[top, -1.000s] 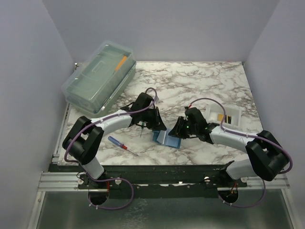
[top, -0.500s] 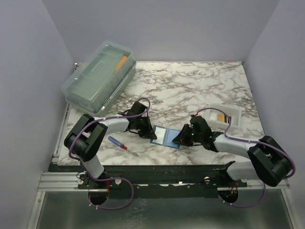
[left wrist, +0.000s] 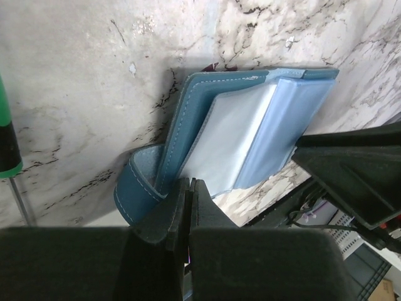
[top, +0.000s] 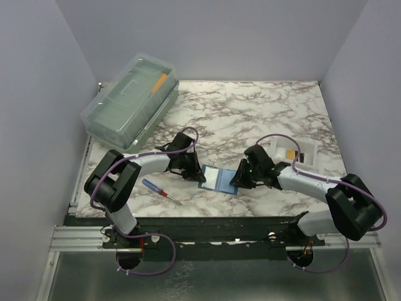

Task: Put the credit cards into the card holder
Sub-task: Open the card holder at the center of the board.

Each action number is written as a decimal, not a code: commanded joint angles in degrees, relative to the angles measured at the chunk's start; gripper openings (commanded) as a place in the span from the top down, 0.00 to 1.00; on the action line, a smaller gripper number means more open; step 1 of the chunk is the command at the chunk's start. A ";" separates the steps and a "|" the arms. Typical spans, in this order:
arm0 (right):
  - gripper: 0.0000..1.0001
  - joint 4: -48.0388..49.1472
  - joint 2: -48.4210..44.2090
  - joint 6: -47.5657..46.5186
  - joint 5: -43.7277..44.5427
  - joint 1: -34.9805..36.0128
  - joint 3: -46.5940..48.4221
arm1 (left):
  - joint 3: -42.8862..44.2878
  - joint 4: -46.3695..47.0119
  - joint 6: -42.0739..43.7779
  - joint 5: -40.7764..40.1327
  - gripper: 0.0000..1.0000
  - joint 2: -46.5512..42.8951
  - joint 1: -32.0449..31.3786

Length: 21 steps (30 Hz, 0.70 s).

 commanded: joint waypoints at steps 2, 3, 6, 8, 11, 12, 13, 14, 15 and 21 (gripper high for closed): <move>0.66 -17.65 2.13 -5.04 7.33 -0.02 7.28 | 2.31 -1.84 3.07 2.40 1.00 -2.28 0.16; 0.64 -18.93 1.83 -5.68 7.32 -0.02 8.60 | 2.85 -2.09 3.36 2.95 1.00 -2.35 0.13; 0.59 -20.64 -0.04 -6.52 6.30 -0.02 11.01 | 4.25 -2.24 3.76 5.09 1.00 -2.10 0.01; 0.56 -20.49 -1.17 -6.63 5.24 -0.03 11.90 | 4.92 -2.41 3.92 6.57 1.00 -2.02 -0.06; 0.49 -19.11 -1.37 -6.36 4.41 -0.02 12.35 | 5.80 -2.74 3.94 8.29 0.91 -2.29 -0.14; 0.45 -18.50 -0.82 -6.55 4.36 -0.02 12.46 | 6.02 -2.76 3.90 8.72 0.88 -2.43 -0.14; 0.41 -18.18 -0.01 -6.87 4.50 -0.02 12.87 | 6.26 -2.77 3.87 9.00 0.85 -2.40 -0.14; 0.38 -18.56 1.20 -6.88 4.91 -0.02 13.74 | 6.44 -2.84 3.79 9.20 0.84 -2.42 -0.18; 0.36 -19.59 2.35 -6.42 5.51 -0.02 14.85 | 6.56 -2.85 3.73 9.34 0.83 -2.35 -0.19; 0.01 -25.14 7.71 -1.33 11.94 1.81 20.98 | 5.36 -2.77 4.06 6.51 0.77 -2.08 -0.28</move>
